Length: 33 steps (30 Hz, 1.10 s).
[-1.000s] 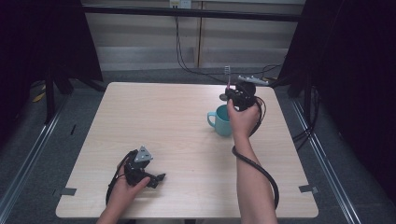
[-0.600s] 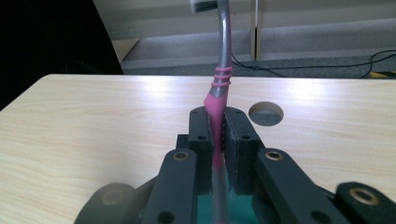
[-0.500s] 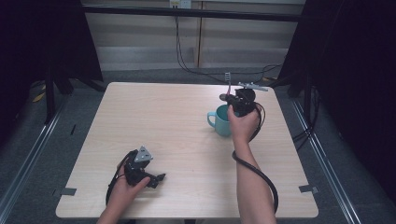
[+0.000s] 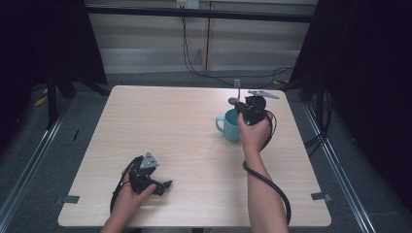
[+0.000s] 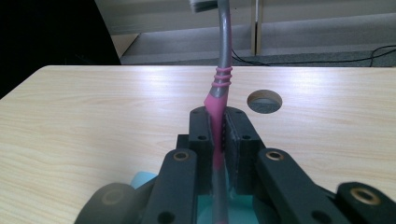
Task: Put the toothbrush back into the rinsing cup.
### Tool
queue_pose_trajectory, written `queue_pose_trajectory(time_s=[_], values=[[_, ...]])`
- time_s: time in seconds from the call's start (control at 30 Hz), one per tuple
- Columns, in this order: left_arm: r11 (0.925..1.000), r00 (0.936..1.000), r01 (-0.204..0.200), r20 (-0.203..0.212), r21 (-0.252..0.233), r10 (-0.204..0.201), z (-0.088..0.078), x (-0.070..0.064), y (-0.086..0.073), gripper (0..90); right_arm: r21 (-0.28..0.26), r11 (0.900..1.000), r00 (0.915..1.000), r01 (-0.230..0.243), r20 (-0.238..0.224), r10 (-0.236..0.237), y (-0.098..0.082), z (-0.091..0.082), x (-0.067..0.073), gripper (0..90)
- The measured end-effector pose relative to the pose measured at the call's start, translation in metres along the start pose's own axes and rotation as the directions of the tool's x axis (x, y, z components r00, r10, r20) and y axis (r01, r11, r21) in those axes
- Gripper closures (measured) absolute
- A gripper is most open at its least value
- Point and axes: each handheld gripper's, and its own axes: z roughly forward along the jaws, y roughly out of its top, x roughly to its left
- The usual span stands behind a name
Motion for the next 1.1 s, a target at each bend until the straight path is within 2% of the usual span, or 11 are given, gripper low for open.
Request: queue_pose_trajectory(time_s=[0.5,1.1], values=[[1.0000,1.0000,-0.006,0.002,0.004,0.006,0.000,0.000,0.000,0.0,-0.012,1.000,1.0000,-0.010,0.002,0.010,-0.005,-0.003,-0.003,82.3],[1.0000,1.0000,-0.006,0.002,0.004,0.006,0.000,0.000,0.000,0.0,0.029,0.999,0.9998,-0.019,-0.006,0.019,-0.016,0.002,-0.008,81.1]])
